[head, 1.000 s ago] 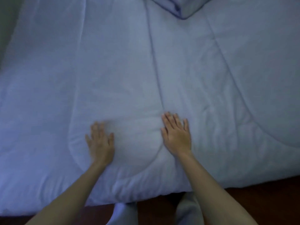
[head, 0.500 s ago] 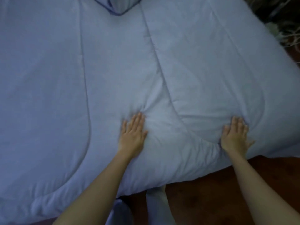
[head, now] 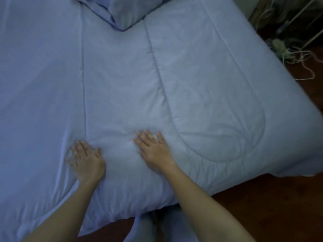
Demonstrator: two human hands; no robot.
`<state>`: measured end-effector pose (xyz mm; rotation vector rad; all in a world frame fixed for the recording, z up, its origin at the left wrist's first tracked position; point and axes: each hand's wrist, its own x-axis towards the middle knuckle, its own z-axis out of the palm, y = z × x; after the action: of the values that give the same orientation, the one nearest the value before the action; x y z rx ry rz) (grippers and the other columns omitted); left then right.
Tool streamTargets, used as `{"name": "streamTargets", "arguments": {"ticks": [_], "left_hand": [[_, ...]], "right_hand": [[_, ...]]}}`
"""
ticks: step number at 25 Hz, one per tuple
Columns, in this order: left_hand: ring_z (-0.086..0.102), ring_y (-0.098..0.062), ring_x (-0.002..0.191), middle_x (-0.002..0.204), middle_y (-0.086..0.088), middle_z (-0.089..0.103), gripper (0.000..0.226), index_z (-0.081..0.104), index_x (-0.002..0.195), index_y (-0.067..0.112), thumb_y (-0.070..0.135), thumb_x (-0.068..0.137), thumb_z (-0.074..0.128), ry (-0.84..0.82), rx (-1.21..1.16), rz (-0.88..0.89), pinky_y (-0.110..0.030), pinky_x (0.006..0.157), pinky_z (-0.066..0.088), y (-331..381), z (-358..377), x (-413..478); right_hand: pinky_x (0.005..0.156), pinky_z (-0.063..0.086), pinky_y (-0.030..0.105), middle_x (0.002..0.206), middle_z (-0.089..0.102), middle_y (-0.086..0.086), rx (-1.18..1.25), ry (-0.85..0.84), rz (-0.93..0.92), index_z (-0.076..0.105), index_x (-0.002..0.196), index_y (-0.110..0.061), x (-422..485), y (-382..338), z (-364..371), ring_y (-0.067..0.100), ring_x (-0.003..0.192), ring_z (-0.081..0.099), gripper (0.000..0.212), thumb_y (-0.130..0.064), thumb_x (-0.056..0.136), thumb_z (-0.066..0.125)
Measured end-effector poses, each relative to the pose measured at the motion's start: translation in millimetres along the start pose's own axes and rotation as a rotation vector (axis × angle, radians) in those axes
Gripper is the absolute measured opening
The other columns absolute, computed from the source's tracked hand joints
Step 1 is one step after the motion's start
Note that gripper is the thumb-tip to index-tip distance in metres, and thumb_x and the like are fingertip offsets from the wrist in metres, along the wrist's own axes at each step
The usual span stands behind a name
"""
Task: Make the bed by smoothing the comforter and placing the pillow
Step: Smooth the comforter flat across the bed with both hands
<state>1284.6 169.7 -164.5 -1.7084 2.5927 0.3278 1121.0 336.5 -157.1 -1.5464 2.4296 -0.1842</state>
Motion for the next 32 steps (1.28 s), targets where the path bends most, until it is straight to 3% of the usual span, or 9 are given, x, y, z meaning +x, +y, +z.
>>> {"name": "streamTargets", "arguments": {"ticks": [3, 7, 15, 19, 23, 25, 27, 29, 32], "left_hand": [[0.030, -0.043, 0.139, 0.148, -0.028, 0.033, 0.065, 0.031, 0.142, -0.009, 0.030, 0.090, 0.031, 0.011, 0.019, 0.097, -0.065, 0.109, 0.015, 37.4, 4.1, -11.8], [0.040, -0.039, 0.135, 0.146, -0.023, 0.041, 0.064, 0.040, 0.139, -0.005, 0.034, 0.090, 0.027, 0.013, -0.024, 0.417, -0.059, 0.110, 0.020, 163.8, 30.6, -56.0], [0.035, -0.023, 0.138, 0.147, -0.011, 0.044, 0.055, 0.042, 0.140, 0.007, 0.035, 0.093, 0.036, -0.020, -0.055, 1.041, -0.049, 0.112, 0.023, 452.5, 96.3, -155.7], [0.035, -0.021, 0.141, 0.152, -0.004, 0.037, 0.059, 0.037, 0.145, 0.013, 0.041, 0.093, 0.033, -0.038, 0.046, 0.886, -0.045, 0.115, 0.016, 483.7, 101.3, -141.2], [0.023, -0.020, 0.146, 0.157, -0.002, 0.026, 0.063, 0.024, 0.150, 0.015, 0.043, 0.093, 0.023, 0.013, 0.058, 0.394, -0.046, 0.117, 0.009, 424.8, 91.8, -111.7], [0.020, -0.023, 0.147, 0.158, -0.005, 0.024, 0.065, 0.020, 0.150, 0.014, 0.044, 0.092, 0.020, 0.042, 0.041, 0.106, -0.051, 0.116, 0.012, 384.9, 85.5, -104.1], [0.020, -0.027, 0.146, 0.158, -0.008, 0.023, 0.065, 0.020, 0.150, 0.012, 0.043, 0.094, 0.021, 0.073, 0.017, -0.132, -0.056, 0.115, 0.014, 352.6, 78.4, -102.9], [0.016, -0.027, 0.147, 0.159, -0.008, 0.018, 0.060, 0.017, 0.151, 0.011, 0.039, 0.098, 0.026, 0.097, -0.030, -0.302, -0.057, 0.116, 0.010, 336.6, 75.5, -103.5], [0.012, -0.026, 0.148, 0.160, -0.006, 0.015, 0.059, 0.016, 0.151, 0.010, 0.036, 0.100, 0.031, 0.124, -0.056, -0.384, -0.056, 0.117, 0.006, 330.3, 78.8, -101.3]], "right_hand": [[0.106, 0.032, 0.058, 0.148, 0.044, 0.001, -0.027, 0.087, 0.223, 0.048, 0.138, -0.026, -21.1, 98.3, -16.5, 0.025, 0.135, 0.043, 0.052, -0.041, 0.090, 0.033], [0.114, 0.015, 0.050, 0.155, 0.032, -0.003, -0.026, 0.159, 0.437, 0.033, 0.146, -0.029, -73.6, 243.7, -42.3, 0.023, 0.144, 0.028, 0.054, -0.043, 0.094, 0.025], [0.113, 0.019, 0.051, 0.154, 0.035, -0.001, 0.010, 0.260, 0.650, 0.037, 0.144, -0.030, -163.4, 488.0, -86.9, 0.026, 0.141, 0.031, 0.050, -0.039, 0.096, 0.026], [0.113, 0.023, 0.048, 0.153, 0.036, 0.006, 0.185, 0.324, 0.899, 0.035, 0.145, -0.025, -209.5, 580.4, -92.0, 0.028, 0.140, 0.033, 0.052, -0.037, 0.096, 0.023], [0.113, 0.020, 0.056, 0.142, 0.046, 0.019, 0.406, 0.431, 1.364, 0.047, 0.137, -0.014, -184.6, 600.3, -129.3, 0.035, 0.133, 0.038, 0.047, -0.027, 0.095, 0.030], [0.106, 0.032, 0.054, 0.130, 0.054, 0.023, 0.366, 0.621, 1.095, 0.055, 0.125, -0.004, -130.0, 561.4, -138.7, 0.037, 0.124, 0.047, 0.048, -0.028, 0.089, 0.034], [0.096, 0.043, 0.053, 0.119, 0.061, 0.024, 0.405, 0.605, 0.626, 0.062, 0.114, -0.001, -70.0, 487.7, -127.1, 0.041, 0.112, 0.057, 0.050, -0.028, 0.081, 0.037], [0.103, 0.037, 0.058, 0.131, 0.058, 0.018, 0.377, 0.339, 0.129, 0.060, 0.124, -0.007, -26.6, 397.9, -102.8, 0.037, 0.124, 0.052, 0.049, -0.028, 0.084, 0.039], [0.112, 0.003, 0.063, 0.157, 0.027, 0.000, 0.063, -0.192, -0.493, 0.037, 0.145, -0.028, 9.3, 300.0, -83.7, 0.022, 0.146, 0.019, 0.047, -0.035, 0.098, 0.035]]}}
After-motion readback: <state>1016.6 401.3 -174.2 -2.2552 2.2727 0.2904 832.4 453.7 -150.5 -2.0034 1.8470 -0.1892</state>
